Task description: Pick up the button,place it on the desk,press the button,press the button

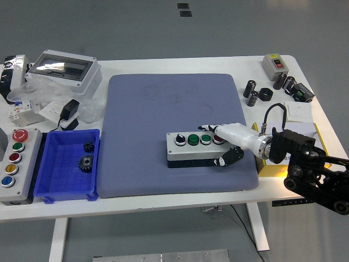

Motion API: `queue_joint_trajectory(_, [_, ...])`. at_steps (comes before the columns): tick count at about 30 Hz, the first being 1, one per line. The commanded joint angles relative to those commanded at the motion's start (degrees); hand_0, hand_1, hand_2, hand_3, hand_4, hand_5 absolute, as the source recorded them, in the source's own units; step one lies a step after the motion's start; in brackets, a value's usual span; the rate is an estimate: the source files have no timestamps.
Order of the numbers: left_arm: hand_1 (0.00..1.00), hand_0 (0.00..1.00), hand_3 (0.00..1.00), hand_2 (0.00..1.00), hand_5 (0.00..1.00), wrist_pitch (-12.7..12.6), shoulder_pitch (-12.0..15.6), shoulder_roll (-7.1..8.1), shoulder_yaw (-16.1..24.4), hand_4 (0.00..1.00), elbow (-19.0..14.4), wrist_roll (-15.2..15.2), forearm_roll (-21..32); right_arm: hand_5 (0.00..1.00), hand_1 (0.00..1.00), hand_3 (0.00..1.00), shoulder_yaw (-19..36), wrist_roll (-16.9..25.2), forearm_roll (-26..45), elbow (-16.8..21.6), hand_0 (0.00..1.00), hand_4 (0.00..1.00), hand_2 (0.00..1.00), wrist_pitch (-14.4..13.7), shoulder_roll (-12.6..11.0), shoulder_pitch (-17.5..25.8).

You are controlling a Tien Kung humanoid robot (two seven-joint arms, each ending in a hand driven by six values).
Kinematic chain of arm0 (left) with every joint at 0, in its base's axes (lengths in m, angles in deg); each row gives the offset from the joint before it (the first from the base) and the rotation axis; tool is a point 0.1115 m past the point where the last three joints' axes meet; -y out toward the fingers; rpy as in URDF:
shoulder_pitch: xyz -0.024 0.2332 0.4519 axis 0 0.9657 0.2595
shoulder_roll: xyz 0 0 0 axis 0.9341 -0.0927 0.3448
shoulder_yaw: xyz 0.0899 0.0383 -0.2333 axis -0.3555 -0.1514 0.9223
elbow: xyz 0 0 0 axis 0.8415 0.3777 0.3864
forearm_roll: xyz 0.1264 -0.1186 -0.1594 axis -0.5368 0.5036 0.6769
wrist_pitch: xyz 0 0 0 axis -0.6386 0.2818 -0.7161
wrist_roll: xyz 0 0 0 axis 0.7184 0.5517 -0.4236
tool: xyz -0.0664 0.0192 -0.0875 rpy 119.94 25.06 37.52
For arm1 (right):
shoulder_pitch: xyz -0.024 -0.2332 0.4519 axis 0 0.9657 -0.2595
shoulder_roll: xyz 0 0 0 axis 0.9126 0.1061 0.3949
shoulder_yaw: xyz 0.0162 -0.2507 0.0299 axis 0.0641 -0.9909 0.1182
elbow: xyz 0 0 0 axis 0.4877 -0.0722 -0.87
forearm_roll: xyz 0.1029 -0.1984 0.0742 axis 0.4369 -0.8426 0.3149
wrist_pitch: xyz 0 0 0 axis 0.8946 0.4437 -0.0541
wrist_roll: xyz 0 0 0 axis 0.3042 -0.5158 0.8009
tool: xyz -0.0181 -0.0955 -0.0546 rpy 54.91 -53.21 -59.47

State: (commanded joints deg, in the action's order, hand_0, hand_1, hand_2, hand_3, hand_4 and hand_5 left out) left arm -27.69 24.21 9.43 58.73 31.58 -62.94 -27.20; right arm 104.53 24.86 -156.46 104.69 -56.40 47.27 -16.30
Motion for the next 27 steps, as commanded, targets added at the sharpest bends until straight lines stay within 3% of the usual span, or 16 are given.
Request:
queue_joint_trajectory(17, [0.548, 0.641, 0.580, 0.621, 0.135, 0.3, -0.1, 0.10, 0.4, 0.623, 0.0, 0.2, -1.3, 0.124, 0.998, 0.998, 0.0, -0.2, 3.1, 1.0, 0.998, 0.863, 0.998, 2.1, -1.3, -0.8])
queue_joint_trajectory(27, [0.543, 0.641, 0.577, 0.619, 0.083, 0.3, 0.1, 0.03, 0.4, 0.626, 0.0, 0.2, -1.3, 0.125, 0.998, 0.998, 4.0, 0.2, 10.0, 5.5, 0.998, 0.870, 0.998, 6.6, -5.6, 0.1])
